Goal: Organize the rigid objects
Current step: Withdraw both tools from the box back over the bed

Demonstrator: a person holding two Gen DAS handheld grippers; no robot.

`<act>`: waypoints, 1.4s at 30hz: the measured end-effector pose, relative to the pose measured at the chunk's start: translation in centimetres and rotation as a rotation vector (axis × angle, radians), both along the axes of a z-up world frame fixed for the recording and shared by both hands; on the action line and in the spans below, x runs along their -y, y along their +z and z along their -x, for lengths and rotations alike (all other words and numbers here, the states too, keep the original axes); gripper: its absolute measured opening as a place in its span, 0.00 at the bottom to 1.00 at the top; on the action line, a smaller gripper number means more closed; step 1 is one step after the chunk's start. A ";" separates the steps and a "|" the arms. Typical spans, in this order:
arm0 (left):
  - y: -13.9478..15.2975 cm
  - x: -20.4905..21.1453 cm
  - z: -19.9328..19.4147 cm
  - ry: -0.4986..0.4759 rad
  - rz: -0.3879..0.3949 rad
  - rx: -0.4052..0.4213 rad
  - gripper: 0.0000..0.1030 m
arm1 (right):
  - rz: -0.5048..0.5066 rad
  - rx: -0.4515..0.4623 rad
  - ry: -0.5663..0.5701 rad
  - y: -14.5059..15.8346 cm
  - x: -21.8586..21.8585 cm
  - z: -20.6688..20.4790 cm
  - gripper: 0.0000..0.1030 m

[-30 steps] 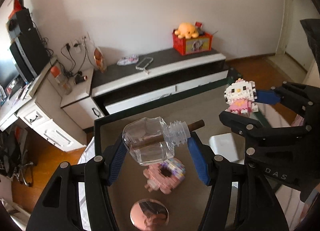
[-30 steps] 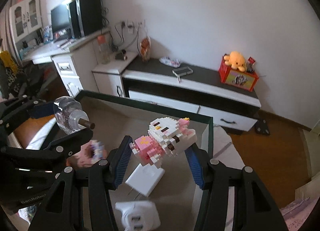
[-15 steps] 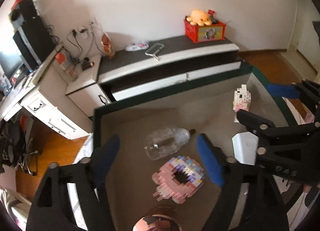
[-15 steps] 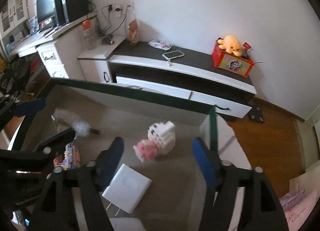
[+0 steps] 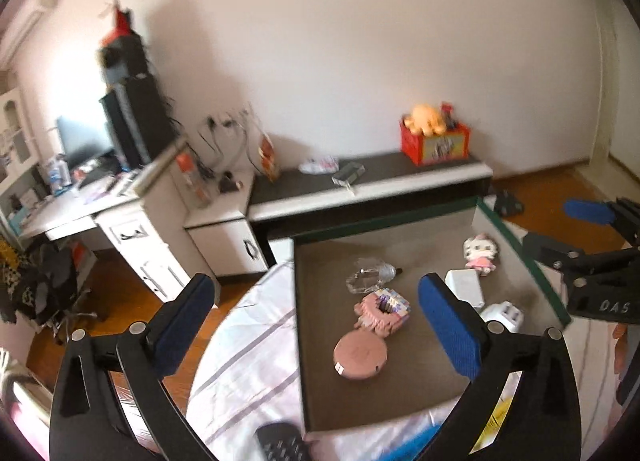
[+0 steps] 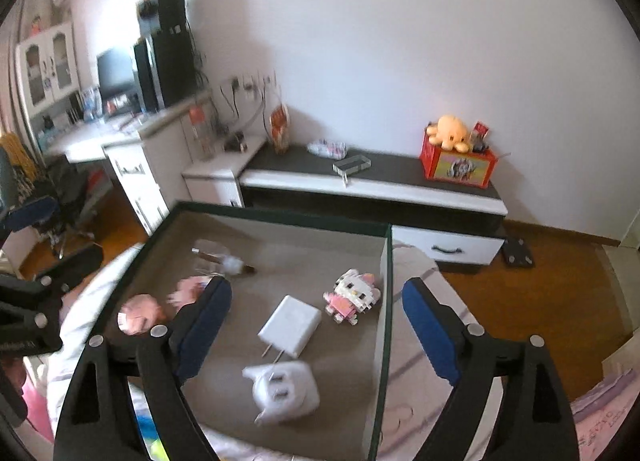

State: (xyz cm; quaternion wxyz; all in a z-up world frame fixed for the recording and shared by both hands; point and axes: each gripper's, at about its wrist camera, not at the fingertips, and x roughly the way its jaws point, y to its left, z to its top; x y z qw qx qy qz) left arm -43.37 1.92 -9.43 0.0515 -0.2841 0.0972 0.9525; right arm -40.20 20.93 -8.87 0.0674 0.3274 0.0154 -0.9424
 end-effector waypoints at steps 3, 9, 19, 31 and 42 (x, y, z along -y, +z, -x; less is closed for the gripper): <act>1.2 1.2 -4.4 0.032 -0.005 -0.080 1.00 | 0.003 -0.085 -0.006 1.8 0.0 -4.1 0.87; 1.6 2.6 -12.2 0.042 -0.030 -0.138 1.00 | -0.039 -0.243 -0.032 3.5 0.9 -12.5 1.00; 0.7 3.0 -21.9 0.064 -0.108 -0.191 1.00 | -0.062 -0.369 -0.116 3.5 1.7 -23.3 1.00; -0.6 3.7 -27.1 0.055 -0.129 -0.180 1.00 | -0.007 -0.337 -0.160 1.5 1.2 -28.3 1.00; -1.0 5.6 -27.4 0.100 -0.134 -0.172 1.00 | -0.023 -0.338 -0.187 1.3 0.8 -29.4 1.00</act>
